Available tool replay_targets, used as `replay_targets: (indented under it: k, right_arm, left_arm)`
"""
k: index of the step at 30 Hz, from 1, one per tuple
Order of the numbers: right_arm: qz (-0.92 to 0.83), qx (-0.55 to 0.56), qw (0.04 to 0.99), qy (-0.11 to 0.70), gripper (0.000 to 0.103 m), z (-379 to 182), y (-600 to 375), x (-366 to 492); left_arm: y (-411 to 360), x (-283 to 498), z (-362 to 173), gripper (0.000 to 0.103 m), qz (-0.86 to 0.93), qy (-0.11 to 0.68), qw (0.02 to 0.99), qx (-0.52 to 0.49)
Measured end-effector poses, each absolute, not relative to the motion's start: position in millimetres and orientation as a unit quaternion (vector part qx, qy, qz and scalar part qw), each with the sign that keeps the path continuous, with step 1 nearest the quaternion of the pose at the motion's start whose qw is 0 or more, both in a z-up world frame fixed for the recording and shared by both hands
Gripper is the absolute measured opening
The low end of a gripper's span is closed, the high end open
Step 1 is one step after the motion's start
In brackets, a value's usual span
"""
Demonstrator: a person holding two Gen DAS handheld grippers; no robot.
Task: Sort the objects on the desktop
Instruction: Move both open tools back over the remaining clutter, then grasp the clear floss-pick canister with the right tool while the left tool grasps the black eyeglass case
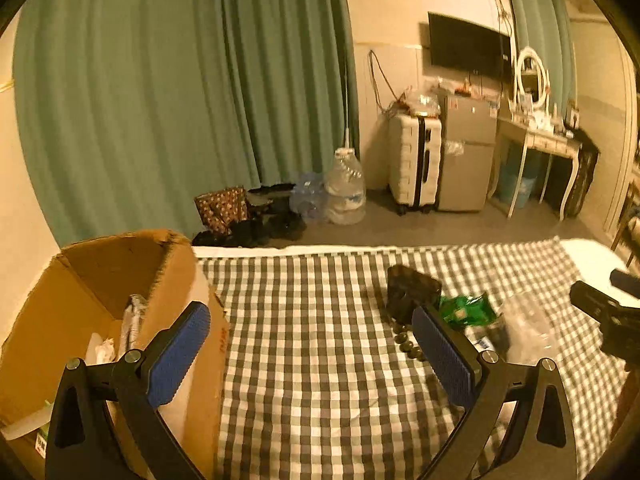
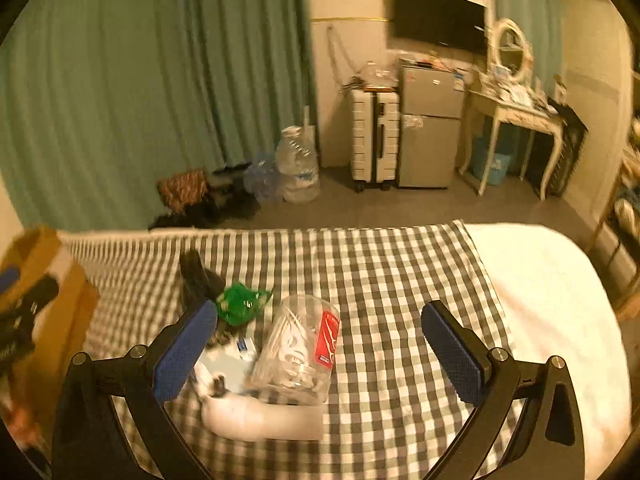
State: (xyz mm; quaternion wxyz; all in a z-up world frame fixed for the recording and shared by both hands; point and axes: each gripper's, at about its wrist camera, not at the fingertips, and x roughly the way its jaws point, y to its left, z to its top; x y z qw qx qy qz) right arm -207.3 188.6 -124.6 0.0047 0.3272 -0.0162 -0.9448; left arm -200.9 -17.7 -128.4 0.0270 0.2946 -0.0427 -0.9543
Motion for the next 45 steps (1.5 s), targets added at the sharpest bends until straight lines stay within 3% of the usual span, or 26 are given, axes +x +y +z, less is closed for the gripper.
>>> replay_targets:
  k: [15,19,27,28,31,33,34,36,40,45]
  right_arm:
    - [-0.915,0.4,0.016,-0.053,0.103,-180,189,-243]
    - [-0.908,0.415,0.006,-0.058,0.098,-189,195,-248]
    - [-0.893,0.446,0.015,-0.062,0.095,-207,194,-250]
    - [-0.891,0.449,0.015,-0.061,0.095,-208,194,-249]
    - [-0.891,0.451,0.015,-0.049,0.095,-211,191,-244]
    - [-0.892,0.45,0.016,-0.048,0.095,-211,190,-242]
    - [-0.891,0.452,0.018,-0.05,0.095,-212,190,-242]
    - [-0.889,0.454,0.026,-0.053,0.092,-216,190,-241]
    - [-0.88,0.469,0.041,-0.06,0.063,-225,186,-237]
    - [-0.882,0.463,0.039,-0.075,0.063,-220,192,-233]
  left_arm:
    - [26,-285,-165,0.103,-0.941,-0.04,0.012,0.335]
    - [34,-313,-174,0.103,-0.934,-0.044,0.029,0.353]
    - [47,-322,-225,0.101,-0.894,-0.082,0.023,0.44]
    - [47,-319,-229,0.098,-0.892,-0.081,0.021,0.443]
    - [42,-311,-234,0.068,-0.891,-0.047,-0.003,0.451]
    - [41,-306,-231,0.033,-0.89,-0.028,-0.025,0.454]
    - [43,-305,-229,0.024,-0.89,-0.032,-0.03,0.454]
    - [48,-301,-226,0.022,-0.89,-0.046,-0.028,0.453]
    - [43,-293,-220,0.021,-0.889,-0.027,-0.03,0.455]
    - [31,-276,-208,0.021,-0.898,-0.029,-0.023,0.438]
